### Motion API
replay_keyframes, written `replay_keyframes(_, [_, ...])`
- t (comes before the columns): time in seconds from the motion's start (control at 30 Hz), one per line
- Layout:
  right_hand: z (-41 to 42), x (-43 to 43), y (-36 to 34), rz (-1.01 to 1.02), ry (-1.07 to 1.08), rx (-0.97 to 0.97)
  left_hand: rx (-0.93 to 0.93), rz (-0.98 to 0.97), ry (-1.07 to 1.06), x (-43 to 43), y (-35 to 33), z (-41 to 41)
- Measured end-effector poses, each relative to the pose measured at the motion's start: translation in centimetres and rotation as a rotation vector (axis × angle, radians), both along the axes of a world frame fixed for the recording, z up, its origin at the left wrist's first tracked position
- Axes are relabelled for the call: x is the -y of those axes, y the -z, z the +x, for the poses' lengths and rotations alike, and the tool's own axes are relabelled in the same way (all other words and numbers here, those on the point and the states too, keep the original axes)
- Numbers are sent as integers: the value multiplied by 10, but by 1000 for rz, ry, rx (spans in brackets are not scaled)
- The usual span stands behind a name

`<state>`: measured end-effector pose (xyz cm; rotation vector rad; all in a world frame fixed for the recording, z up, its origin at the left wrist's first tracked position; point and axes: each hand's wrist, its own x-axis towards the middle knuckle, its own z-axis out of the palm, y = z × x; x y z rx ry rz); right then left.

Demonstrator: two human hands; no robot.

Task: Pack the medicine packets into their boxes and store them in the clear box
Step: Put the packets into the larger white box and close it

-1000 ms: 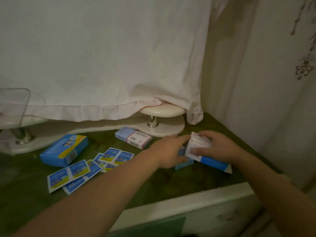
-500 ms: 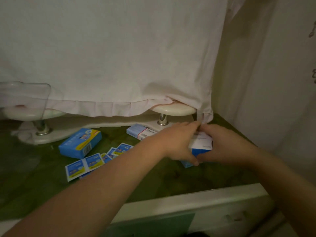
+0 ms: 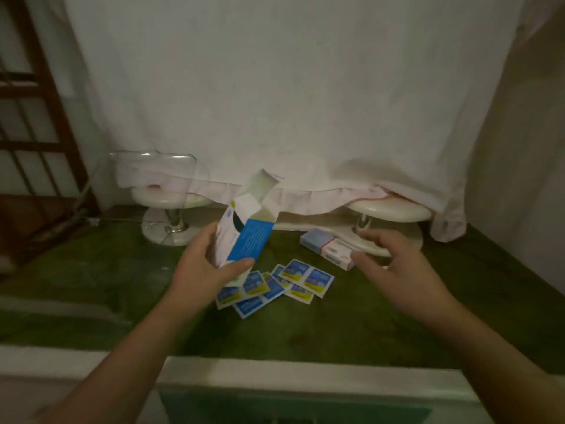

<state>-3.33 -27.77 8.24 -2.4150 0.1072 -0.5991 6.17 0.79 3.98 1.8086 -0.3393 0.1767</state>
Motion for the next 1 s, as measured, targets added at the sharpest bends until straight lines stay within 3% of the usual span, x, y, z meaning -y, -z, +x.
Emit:
replay_keyframes(0.2, [29,-57,68,50,-150,-185,-34,-91,-73,-26,29,-11])
replay_keyframes(0.37, [52,-110,98,-242,-280,-200,-67,-166,-128,-39,44,-5])
replay_keyframes(0.6, [69,-143,96,-453,-451,-307,-70,-253,-107,-44,51,3])
replay_keyframes(1.0, [44,-49,91,-347,-267,-389,-61,-39,-35,-34,42,-8])
